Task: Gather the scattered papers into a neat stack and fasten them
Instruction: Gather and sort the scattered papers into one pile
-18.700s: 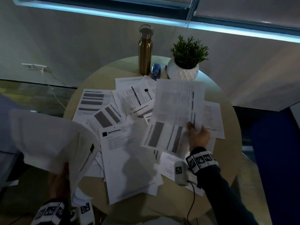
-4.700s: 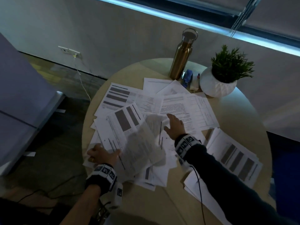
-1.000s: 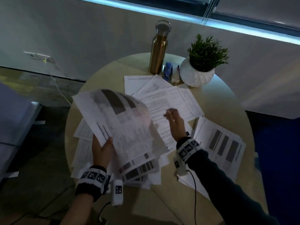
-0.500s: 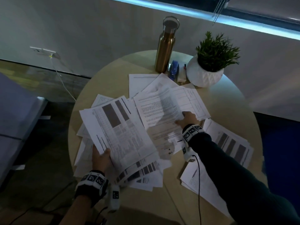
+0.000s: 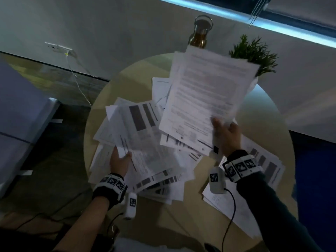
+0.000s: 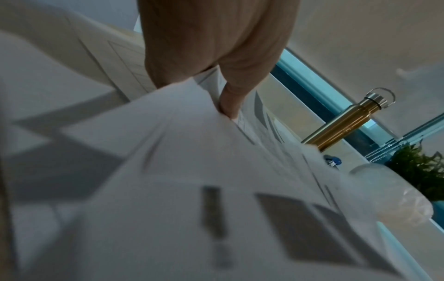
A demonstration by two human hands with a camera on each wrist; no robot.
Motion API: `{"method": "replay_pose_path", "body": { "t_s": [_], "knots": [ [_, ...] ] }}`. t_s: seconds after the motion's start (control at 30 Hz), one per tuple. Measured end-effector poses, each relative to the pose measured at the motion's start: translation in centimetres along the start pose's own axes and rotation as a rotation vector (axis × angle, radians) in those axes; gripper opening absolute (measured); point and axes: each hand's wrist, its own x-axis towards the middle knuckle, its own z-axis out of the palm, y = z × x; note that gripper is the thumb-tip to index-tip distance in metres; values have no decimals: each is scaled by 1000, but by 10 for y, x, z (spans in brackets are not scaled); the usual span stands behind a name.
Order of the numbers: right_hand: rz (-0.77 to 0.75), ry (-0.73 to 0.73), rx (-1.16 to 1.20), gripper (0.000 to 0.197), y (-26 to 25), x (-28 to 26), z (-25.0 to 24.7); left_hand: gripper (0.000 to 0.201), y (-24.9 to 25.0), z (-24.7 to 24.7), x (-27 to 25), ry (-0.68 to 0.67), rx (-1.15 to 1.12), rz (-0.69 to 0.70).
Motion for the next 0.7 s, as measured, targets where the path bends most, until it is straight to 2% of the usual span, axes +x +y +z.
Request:
{"method": "replay_pose_path", "body": {
  "t_s": [0.1,0.13,0.17,0.2,0.3,0.37,0.43,0.5,0.53,0.6,0.67,0.7],
  "knots": [
    [102,-217,-32,26,12,-27,32,33,14,3,-3,-75,-60,44],
    [107,-280,-23,20,17,-34,41,20,20,3,-5,-112,-59,30],
    [97,-345,-45,11,21,-40,50,20,26,1,-8,-156,-89,7],
    [82,-400,-95,8,24,-45,59,32,31,-1,-11,-211,-125,10],
    [69,-470,-323,28,36,-52,79,67,37,-5,-12,-318,-262,-23],
    [-11,-458,-337,38,40,-54,86,81,41,-11,-15,-341,-269,-101],
    [-37,-464,-283,51,40,-57,90,69,35,-18,-13,-338,-244,-113],
    [-15,-498,-224,59,41,-57,93,51,26,-23,-11,-234,-164,7],
    [-38,-474,-235,61,45,-57,93,48,21,-24,-11,-174,-138,36],
    [-52,-311,-415,71,55,-53,94,48,12,-28,-13,-72,-149,30],
    [79,-162,-703,83,63,-51,95,50,1,-31,-12,12,-163,12],
    [151,-159,-836,85,67,-52,96,51,-5,-32,-11,40,-169,5]
  ]
}}
